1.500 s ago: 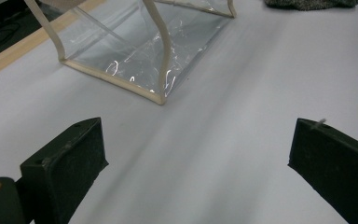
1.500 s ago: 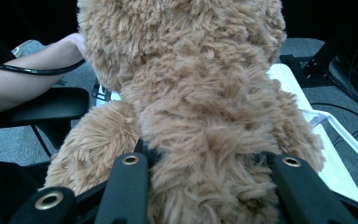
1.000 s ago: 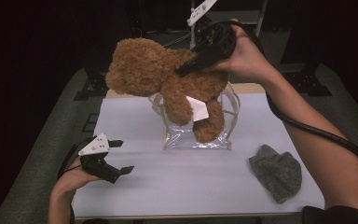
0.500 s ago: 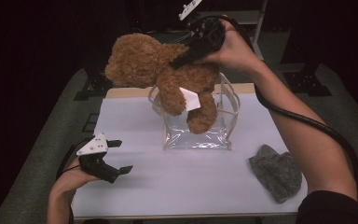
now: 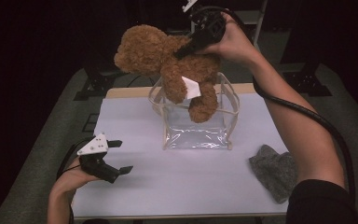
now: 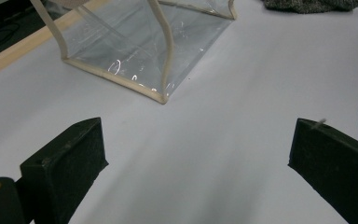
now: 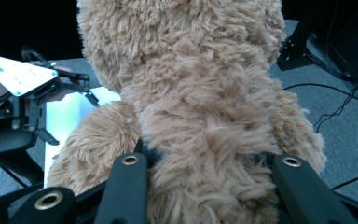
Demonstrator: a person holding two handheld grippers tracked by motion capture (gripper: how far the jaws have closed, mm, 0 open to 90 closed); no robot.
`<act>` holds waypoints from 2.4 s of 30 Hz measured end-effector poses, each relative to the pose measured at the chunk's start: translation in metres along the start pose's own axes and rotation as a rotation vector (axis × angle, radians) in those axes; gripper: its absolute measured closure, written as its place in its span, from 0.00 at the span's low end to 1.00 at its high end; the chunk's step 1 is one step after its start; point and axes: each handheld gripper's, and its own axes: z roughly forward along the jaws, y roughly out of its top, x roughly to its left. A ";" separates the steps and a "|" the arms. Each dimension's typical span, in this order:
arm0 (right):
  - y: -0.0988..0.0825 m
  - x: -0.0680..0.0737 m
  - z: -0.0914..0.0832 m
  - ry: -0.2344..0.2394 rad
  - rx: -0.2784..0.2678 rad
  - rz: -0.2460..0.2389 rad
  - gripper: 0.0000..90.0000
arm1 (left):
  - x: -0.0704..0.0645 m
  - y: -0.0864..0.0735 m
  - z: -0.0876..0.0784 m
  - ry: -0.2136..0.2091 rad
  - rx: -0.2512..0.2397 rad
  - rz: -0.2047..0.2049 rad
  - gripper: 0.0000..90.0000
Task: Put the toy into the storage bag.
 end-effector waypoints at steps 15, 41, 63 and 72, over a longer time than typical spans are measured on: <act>-0.007 -0.045 0.005 -0.061 0.018 0.084 0.68 | 0.001 -0.002 0.003 -0.009 0.009 -0.005 0.03; -0.010 -0.064 0.013 -0.097 0.004 0.110 0.68 | 0.001 -0.004 0.008 -0.022 0.021 -0.015 0.03; -0.018 -0.030 0.026 -0.044 0.026 0.059 0.68 | 0.000 -0.003 0.008 -0.023 0.019 -0.010 0.03; -0.025 -0.029 0.030 -0.039 0.028 0.059 0.68 | -0.001 -0.002 0.007 -0.024 0.021 -0.001 0.03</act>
